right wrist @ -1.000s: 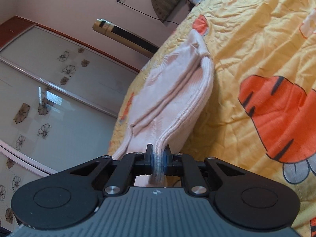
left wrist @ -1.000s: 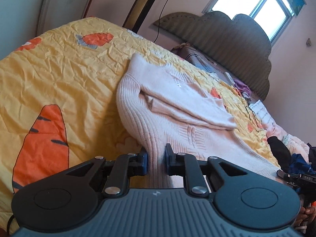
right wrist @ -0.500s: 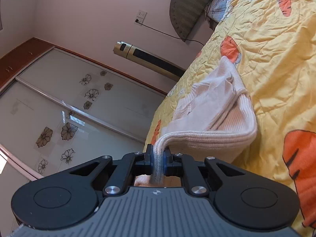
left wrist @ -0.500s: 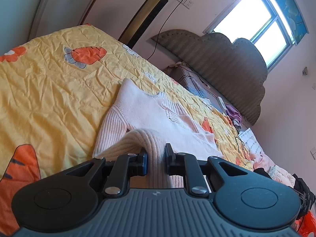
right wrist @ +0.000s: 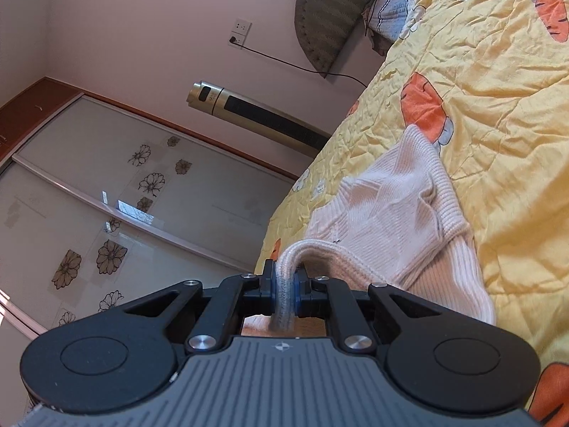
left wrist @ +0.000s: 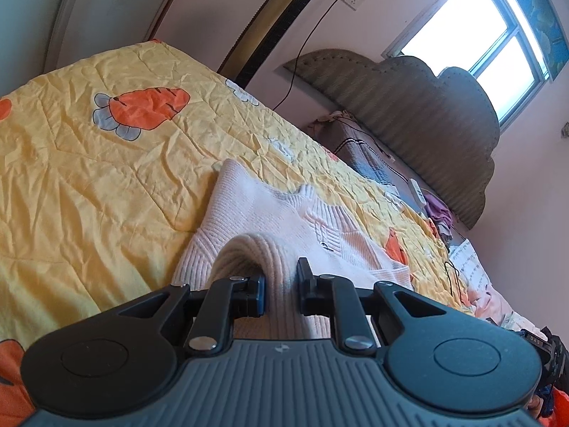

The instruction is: Fold small clothes

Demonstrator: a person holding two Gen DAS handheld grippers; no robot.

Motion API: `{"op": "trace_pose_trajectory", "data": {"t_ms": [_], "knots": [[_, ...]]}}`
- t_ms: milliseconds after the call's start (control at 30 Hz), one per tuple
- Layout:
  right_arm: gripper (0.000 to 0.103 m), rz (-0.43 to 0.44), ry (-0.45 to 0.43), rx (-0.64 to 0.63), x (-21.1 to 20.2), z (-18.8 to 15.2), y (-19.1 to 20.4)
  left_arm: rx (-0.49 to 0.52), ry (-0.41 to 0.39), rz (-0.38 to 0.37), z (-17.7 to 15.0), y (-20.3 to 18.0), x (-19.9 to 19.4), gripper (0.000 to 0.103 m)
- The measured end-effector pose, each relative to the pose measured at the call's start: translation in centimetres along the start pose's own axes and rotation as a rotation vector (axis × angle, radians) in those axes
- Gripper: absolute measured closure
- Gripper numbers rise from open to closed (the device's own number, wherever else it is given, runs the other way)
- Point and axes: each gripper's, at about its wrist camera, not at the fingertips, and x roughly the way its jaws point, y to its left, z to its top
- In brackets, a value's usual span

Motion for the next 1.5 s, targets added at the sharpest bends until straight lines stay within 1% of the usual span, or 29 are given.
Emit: {"op": "trace_pose_trajectory", "data": {"t_ms": [167, 267, 367, 467, 533, 633, 800, 1200, 1267, 1300, 1333, 1367, 1400, 1433, 1467, 1500], "knots": [[0.088, -0.022, 0.009, 0.006, 2.8, 2.4, -1.4, -0.042, 0.018, 0.016, 2.1, 1.0, 2.9, 0.087], [0.088, -0.034, 0.022, 0.016, 4.7, 3.8, -2.4, -0.034, 0.029, 0.037, 2.8, 1.0, 4.8, 0.087], [0.088, -0.062, 0.035, 0.027, 6.8, 4.9, -3.6, 0.037, 0.032, 0.101, 3.1, 0.0, 6.6, 0.087], [0.088, -0.090, 0.045, 0.042, 8.6, 5.9, -4.9, 0.190, 0.018, 0.202, 2.7, -1.7, 8.5, 0.087], [0.088, -0.113, 0.053, 0.053, 9.6, 6.4, -5.9, 0.259, 0.018, 0.251, 2.4, -2.5, 9.8, 0.087], [0.088, -0.138, 0.067, 0.065, 10.5, 6.6, -7.2, 0.298, 0.021, 0.277, 2.2, -2.9, 10.9, 0.087], [0.088, -0.148, 0.072, 0.077, 10.7, 6.5, -8.2, 0.314, 0.030, 0.280, 2.4, -2.9, 11.5, 0.087], [0.088, -0.161, 0.082, 0.056, 11.5, 7.4, -7.5, 0.296, 0.052, 0.270, 3.0, -2.4, 12.1, 0.087], [0.088, -0.161, 0.083, 0.060, 11.6, 7.6, -7.5, 0.277, 0.065, 0.246, 3.2, -2.0, 12.3, 0.086], [0.088, -0.164, 0.085, 0.061, 11.7, 7.7, -7.6, 0.267, 0.071, 0.219, 3.4, -1.7, 12.3, 0.086], [0.087, -0.174, 0.088, 0.066, 12.0, 7.9, -7.7, 0.252, 0.071, 0.196, 3.6, -1.4, 12.2, 0.083], [0.085, -0.182, 0.092, 0.073, 12.1, 8.0, -7.9, 0.219, 0.074, 0.159, 3.8, -0.9, 12.0, 0.075], [0.085, -0.189, 0.096, 0.081, 12.3, 8.0, -8.2, 0.192, 0.075, 0.122, 4.0, -0.5, 11.7, 0.069], [0.085, -0.191, 0.099, 0.097, 12.4, 8.0, -8.6, 0.165, 0.070, 0.084, 4.1, -0.1, 11.3, 0.057], [0.077, -0.195, 0.104, 0.113, 12.5, 8.0, -9.0, 0.146, 0.059, 0.047, 4.2, 0.2, 10.7, 0.042], [0.073, -0.192, 0.110, 0.126, 12.5, 8.0, -9.3, 0.140, 0.043, 0.023, 4.2, 0.3, 10.1, 0.034]]}}
